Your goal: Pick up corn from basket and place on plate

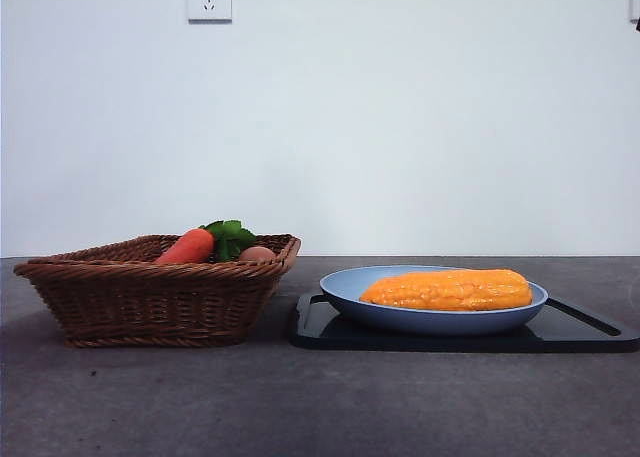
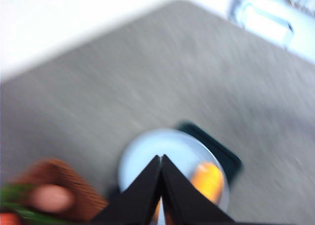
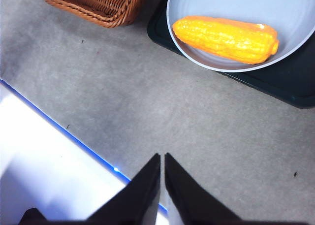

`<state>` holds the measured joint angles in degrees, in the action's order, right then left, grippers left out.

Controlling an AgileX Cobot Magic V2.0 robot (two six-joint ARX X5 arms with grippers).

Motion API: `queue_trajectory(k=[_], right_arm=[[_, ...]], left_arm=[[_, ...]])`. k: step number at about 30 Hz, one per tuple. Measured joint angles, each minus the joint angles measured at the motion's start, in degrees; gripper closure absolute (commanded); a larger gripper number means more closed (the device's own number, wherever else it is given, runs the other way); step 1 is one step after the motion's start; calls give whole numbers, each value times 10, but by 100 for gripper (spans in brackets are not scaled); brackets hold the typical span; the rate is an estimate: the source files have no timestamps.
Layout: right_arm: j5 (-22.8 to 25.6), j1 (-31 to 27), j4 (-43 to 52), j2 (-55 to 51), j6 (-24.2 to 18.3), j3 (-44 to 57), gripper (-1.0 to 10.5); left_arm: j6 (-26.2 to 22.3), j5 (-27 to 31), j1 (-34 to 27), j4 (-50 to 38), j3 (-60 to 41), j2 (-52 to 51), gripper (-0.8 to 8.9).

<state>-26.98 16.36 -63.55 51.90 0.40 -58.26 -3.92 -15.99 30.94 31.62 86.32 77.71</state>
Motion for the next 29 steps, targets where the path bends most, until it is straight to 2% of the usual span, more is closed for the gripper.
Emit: queue_trajectory(k=[5, 10, 15, 29], right_arm=[[0, 0, 0, 0, 0, 0, 945], [0, 0, 0, 0, 0, 0, 945], [0, 0, 0, 0, 0, 0, 945], [0, 0, 0, 0, 0, 0, 944]], left_arm=[[-8, 0, -104, -56, -60, -116, 810], [-9, 2, -211, -155, -209, -237, 810], [-10, 4, -284, -242, -356, -362, 810], [7, 16, -349, -268, -664, -613, 810]])
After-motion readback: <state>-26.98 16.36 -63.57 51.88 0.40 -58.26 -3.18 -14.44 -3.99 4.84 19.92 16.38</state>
